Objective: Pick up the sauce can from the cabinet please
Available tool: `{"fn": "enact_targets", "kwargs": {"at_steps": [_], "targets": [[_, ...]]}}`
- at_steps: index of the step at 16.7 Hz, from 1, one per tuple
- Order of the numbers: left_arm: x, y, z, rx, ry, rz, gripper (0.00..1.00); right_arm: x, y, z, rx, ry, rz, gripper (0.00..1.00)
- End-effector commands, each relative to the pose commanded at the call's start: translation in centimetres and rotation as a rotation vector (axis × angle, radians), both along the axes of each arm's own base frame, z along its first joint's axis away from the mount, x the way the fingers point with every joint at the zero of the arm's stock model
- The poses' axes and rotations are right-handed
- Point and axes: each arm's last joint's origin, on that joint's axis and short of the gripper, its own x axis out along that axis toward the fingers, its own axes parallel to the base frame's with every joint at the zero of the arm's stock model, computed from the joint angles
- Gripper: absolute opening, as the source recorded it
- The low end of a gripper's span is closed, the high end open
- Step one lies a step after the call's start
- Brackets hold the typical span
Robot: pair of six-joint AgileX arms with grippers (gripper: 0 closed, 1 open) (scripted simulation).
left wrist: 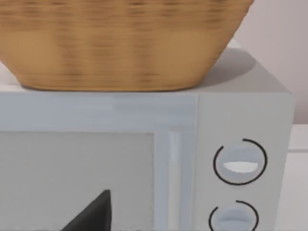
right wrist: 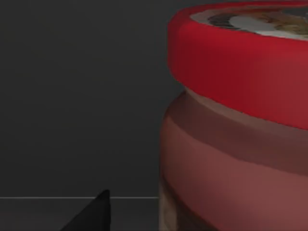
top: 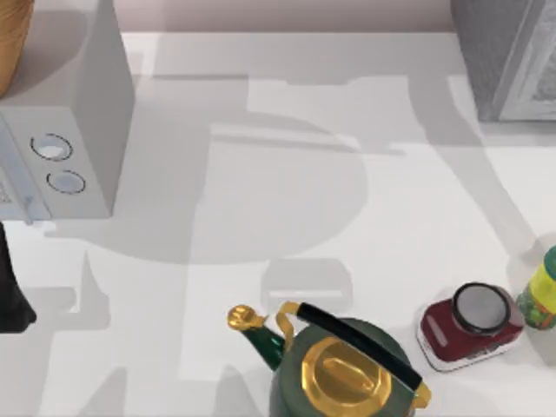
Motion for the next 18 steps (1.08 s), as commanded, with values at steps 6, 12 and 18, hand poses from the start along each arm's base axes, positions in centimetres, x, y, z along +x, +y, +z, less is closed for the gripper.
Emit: {"fn": "enact_targets", "kwargs": {"at_steps": [6,12,18], "targets": [[0.0,0.0,0.0,0.0,0.0,0.0,1.0,0.0,0.0,0.0,0.0,0.0,0.0,0.55],[0.0,0.0,0.0,0.0,0.0,0.0,1.0,0.0,0.0,0.0,0.0,0.0,0.0,0.1],[0.0,0.0,0.0,0.0,0.0,0.0,1.0,0.0,0.0,0.0,0.0,0.0,0.0,0.0]]}}
